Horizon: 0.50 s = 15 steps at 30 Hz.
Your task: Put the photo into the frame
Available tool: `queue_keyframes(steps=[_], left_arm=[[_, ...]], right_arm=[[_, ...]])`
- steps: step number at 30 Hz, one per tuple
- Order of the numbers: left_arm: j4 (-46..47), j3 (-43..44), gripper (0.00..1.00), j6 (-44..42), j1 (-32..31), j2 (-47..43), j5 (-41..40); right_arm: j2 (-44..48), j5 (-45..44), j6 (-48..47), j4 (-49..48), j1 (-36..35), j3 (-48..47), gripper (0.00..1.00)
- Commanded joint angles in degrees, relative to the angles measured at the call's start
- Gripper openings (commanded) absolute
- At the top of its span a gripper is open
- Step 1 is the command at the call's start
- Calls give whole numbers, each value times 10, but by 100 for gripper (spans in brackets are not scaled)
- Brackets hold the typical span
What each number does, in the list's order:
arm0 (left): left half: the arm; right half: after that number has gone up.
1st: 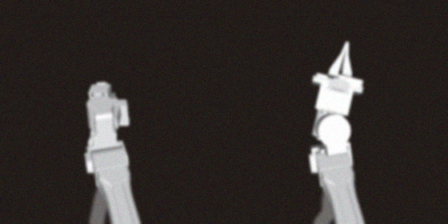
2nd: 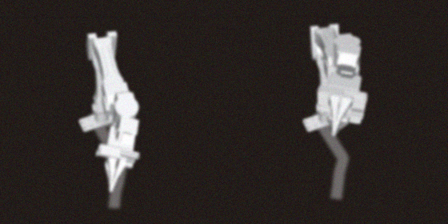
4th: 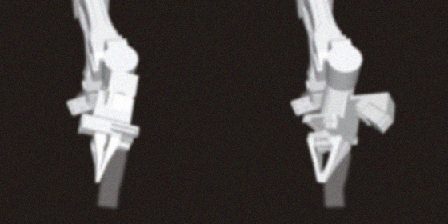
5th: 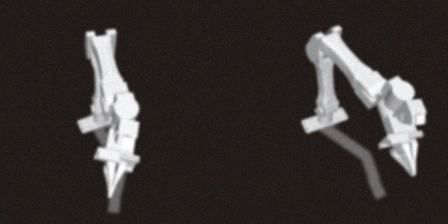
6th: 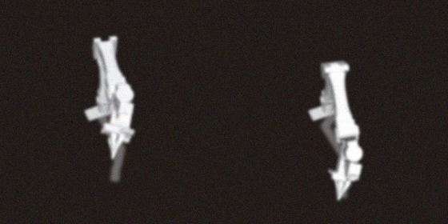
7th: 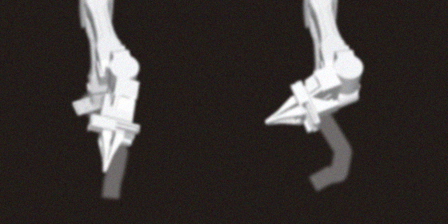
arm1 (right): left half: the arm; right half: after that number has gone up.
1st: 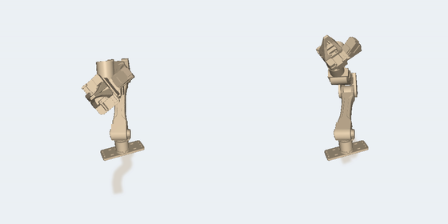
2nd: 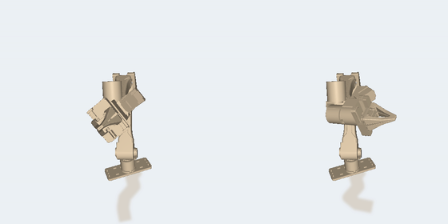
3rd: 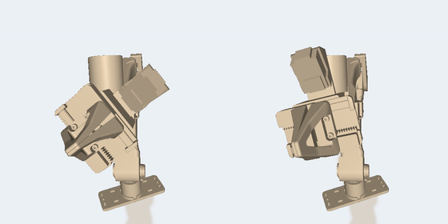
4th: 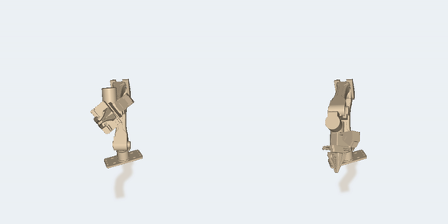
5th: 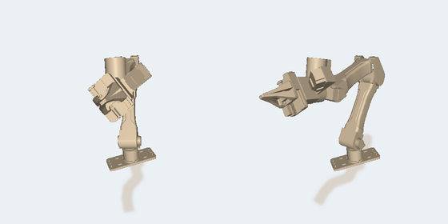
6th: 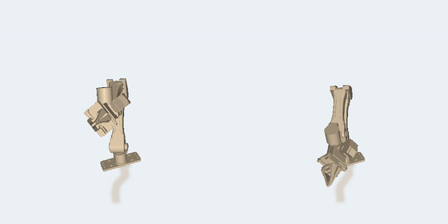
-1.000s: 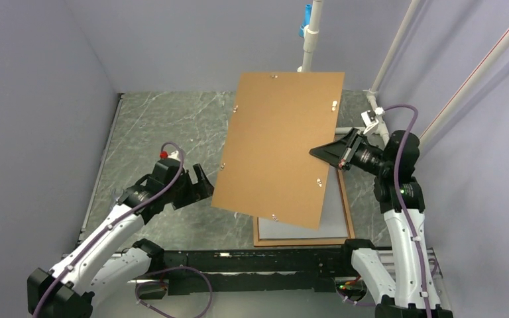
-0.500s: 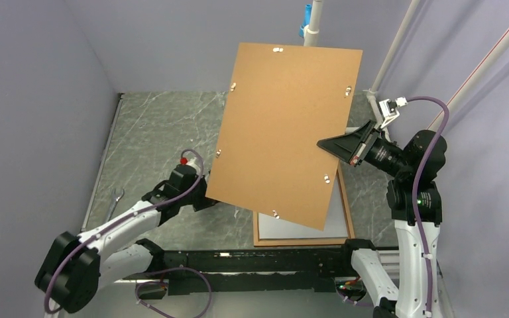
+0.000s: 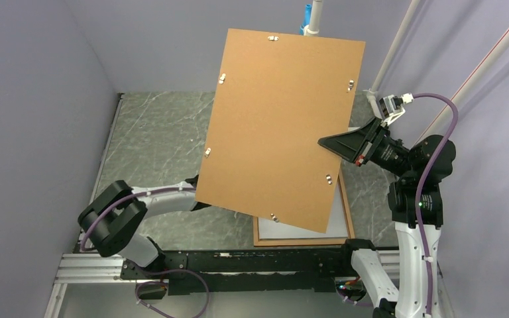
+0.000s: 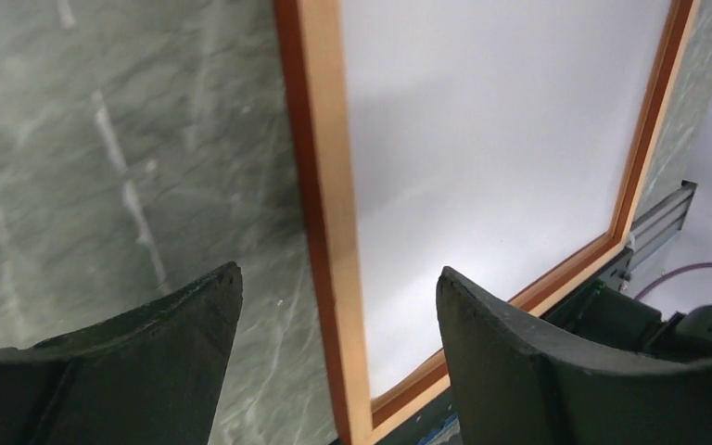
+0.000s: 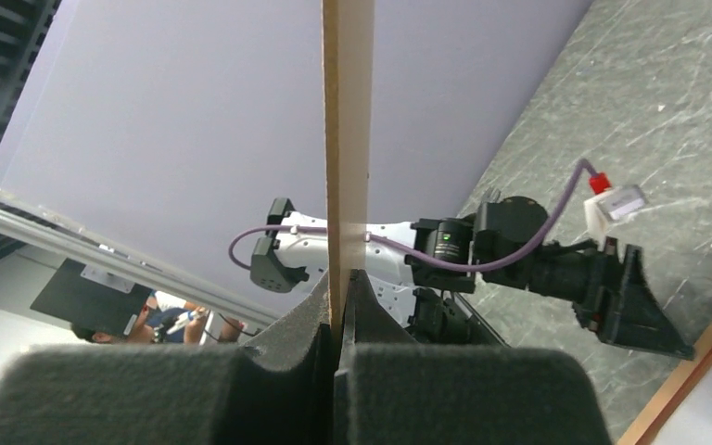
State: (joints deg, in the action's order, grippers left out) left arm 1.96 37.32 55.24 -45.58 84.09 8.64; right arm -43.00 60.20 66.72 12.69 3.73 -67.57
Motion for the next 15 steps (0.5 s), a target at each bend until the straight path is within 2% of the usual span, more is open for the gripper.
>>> queue_keyframes(steps=[1, 6, 12, 13, 15], left_arm=[[-67, 82, 79, -5, -34, 43, -69], [-205, 176, 70, -16, -70, 104, -159], [-268, 238, 60, -27, -89, 173, -181], [-269, 241, 57, -27, -89, 180, -179], [-274, 242, 43, -28, -89, 185, -179]], right_arm=[[8, 6, 32, -61, 2, -32, 0], [10, 6, 44, -76, 3, -16, 0], [9, 7, 43, -77, 3, -13, 0], [9, 7, 41, -75, 2, -13, 0], [9, 6, 38, -74, 2, -11, 0]])
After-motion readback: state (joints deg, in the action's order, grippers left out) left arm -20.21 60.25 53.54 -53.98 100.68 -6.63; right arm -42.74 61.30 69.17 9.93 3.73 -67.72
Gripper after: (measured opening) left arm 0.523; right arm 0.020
